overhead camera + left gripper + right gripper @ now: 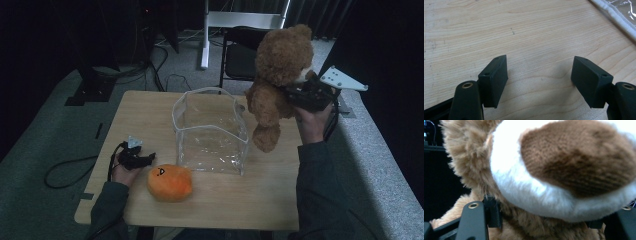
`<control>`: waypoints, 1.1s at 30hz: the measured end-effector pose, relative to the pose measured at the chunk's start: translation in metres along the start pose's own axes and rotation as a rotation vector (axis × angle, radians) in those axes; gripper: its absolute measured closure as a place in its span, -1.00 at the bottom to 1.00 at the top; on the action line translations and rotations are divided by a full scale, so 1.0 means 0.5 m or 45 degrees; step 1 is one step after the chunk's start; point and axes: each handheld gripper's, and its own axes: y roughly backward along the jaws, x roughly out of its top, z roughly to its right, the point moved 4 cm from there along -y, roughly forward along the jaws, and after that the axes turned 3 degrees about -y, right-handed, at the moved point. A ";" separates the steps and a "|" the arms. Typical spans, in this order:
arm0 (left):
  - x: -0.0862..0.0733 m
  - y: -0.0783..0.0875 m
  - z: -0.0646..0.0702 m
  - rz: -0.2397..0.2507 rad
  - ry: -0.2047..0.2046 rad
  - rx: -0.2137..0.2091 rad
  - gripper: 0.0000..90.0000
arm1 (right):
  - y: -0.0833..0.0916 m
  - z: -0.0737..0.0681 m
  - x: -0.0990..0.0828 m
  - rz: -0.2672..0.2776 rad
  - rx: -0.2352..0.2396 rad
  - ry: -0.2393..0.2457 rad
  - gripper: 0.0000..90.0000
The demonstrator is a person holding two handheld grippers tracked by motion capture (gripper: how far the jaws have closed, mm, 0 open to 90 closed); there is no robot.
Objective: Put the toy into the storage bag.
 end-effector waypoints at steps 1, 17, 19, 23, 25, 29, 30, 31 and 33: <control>0.000 0.000 0.000 0.000 0.001 0.000 -0.33 | -0.001 -0.001 0.002 0.001 0.002 0.000 -0.28; 0.000 0.000 0.000 0.000 0.001 -0.001 -0.33 | -0.021 -0.006 0.025 0.023 0.012 0.005 -0.28; 0.000 0.000 0.000 0.000 0.001 -0.001 -0.33 | -0.024 -0.006 0.026 0.023 0.012 0.006 -0.28; 0.000 0.000 0.000 0.000 0.001 -0.001 -0.33 | -0.030 -0.006 0.026 0.021 0.015 0.001 -0.28; 0.000 0.000 0.000 0.000 0.001 -0.001 -0.33 | -0.033 -0.005 0.026 0.018 0.013 0.001 -0.28; 0.000 0.000 0.000 0.000 0.001 -0.001 -0.33 | -0.035 -0.004 0.026 0.019 0.013 -0.002 -0.28; 0.000 0.000 0.000 0.000 0.002 -0.002 -0.33 | -0.038 -0.005 0.029 0.024 0.015 -0.006 -0.28; 0.000 0.000 0.000 0.000 0.001 -0.001 -0.33 | -0.038 -0.005 0.029 0.024 0.015 -0.006 -0.28; 0.000 0.000 0.000 0.000 0.000 -0.001 -0.33 | -0.042 -0.007 0.033 0.024 0.018 -0.003 -0.28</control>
